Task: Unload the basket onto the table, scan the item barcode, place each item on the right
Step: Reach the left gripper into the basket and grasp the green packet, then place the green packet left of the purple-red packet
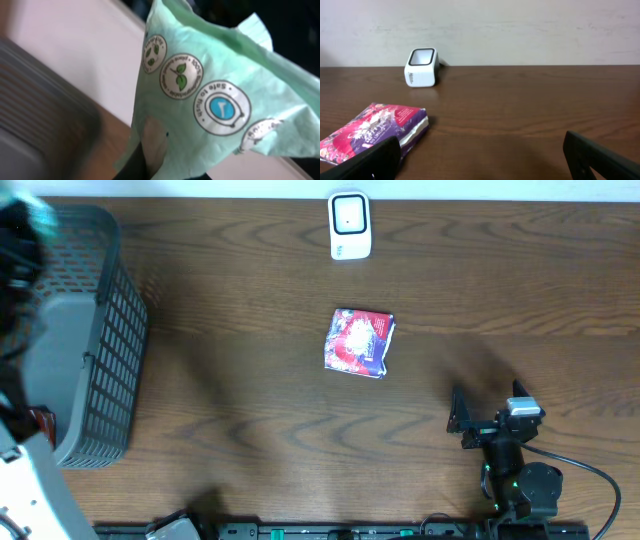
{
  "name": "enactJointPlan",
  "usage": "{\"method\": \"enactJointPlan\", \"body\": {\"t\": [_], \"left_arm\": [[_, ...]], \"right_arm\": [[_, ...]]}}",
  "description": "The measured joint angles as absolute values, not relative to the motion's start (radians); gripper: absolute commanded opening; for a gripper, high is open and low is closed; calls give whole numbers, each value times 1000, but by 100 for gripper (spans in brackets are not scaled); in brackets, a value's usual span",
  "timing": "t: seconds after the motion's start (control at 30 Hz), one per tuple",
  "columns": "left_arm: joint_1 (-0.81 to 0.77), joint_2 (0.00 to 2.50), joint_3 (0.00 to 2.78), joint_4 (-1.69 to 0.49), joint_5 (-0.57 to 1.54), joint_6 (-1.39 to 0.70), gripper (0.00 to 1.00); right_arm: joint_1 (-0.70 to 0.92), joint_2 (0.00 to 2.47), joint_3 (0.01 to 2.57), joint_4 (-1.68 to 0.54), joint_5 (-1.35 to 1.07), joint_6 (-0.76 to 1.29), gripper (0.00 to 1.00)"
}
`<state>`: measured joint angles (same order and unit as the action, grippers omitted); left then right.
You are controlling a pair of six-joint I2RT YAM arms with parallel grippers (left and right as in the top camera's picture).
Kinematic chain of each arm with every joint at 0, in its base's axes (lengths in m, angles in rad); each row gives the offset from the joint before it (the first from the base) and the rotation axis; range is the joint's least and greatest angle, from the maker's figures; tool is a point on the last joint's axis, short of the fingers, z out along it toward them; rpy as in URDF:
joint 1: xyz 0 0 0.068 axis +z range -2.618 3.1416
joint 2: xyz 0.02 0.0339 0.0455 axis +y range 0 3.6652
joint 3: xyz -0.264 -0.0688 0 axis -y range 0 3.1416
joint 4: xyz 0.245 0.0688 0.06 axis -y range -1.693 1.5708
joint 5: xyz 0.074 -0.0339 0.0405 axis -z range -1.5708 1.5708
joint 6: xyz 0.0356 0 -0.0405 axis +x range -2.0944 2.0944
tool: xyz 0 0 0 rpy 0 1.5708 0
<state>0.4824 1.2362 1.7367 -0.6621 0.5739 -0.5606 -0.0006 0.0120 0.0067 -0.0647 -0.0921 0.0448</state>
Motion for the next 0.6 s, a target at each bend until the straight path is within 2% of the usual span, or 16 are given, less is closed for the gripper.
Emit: {"method": "enactJointPlan", "body": {"t": [0.33, 0.6], "left_arm": [[-26, 1378, 1671, -790, 537, -531, 7], [-279, 1645, 1662, -897, 384, -420, 7]], "right_arm": [[-1, 12, 7, -65, -92, 45, 99], [-1, 12, 7, -65, -92, 45, 99]]}}
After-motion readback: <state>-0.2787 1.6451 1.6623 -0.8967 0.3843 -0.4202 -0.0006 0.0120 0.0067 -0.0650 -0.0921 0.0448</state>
